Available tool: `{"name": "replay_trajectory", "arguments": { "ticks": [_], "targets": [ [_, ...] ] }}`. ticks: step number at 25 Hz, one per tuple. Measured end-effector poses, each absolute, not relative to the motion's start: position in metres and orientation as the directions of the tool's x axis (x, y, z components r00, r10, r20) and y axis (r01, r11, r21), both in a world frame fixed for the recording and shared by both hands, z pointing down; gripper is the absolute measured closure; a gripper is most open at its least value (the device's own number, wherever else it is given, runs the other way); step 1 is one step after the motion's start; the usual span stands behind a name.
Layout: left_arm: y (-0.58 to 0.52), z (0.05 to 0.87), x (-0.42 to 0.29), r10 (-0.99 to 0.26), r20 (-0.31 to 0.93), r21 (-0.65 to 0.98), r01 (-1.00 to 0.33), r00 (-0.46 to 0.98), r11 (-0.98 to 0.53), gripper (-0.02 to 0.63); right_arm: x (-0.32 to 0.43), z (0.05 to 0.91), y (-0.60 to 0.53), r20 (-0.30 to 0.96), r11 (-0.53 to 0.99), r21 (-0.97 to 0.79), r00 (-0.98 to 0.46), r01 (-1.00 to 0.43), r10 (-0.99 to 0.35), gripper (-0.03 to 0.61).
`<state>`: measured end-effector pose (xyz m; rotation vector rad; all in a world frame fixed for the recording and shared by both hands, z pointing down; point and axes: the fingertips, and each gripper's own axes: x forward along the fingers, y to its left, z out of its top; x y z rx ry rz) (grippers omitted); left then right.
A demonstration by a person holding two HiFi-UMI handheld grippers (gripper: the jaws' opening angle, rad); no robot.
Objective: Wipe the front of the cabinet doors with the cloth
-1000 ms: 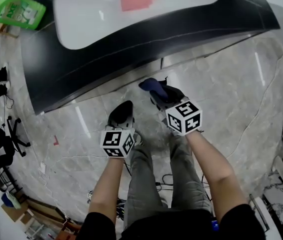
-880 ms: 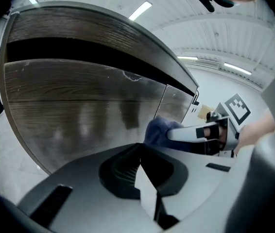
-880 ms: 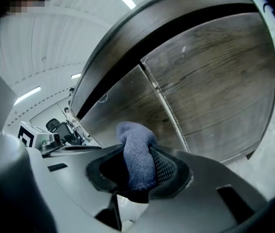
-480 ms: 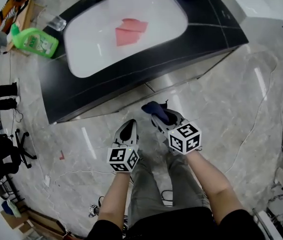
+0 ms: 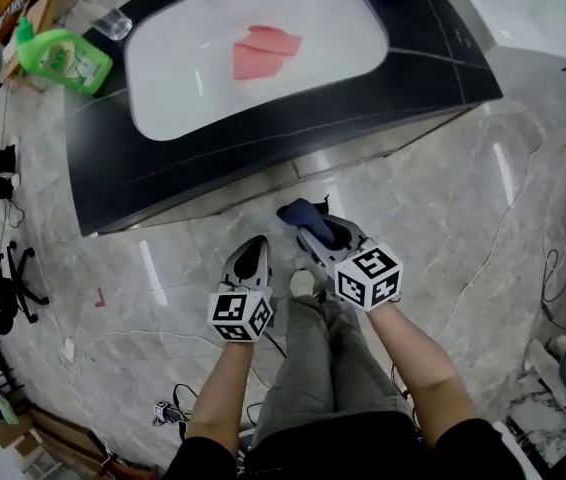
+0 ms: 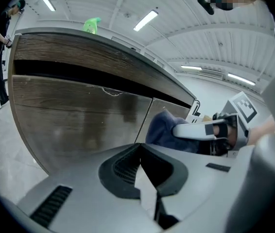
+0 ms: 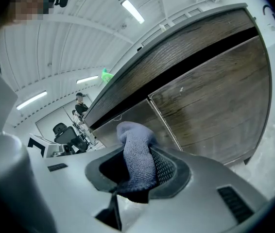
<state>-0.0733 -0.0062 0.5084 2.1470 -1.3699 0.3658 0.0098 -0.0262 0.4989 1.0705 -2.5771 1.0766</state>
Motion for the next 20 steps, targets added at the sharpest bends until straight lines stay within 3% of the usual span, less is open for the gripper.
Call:
{"name": "replay_trajectory", "arguments": {
  "ticks": [11,20],
  "targets": [
    [-0.007,0.504,-0.067,-0.681,0.486,0.334,-0.837,0.547,-0.434,0.62,-0.009,0.489,-0.06,0.367,0.5,-0.515,-0.706,-0.696,-0.605,0.459],
    [-0.031,0.506,-0.07,-0.734,0.487,0.296,-0.88,0.473,-0.371,0.62,0.022,0.489,-0.097,0.331,0.496,-0.53,-0.706,-0.688,-0.627,0.459]
  ]
}}
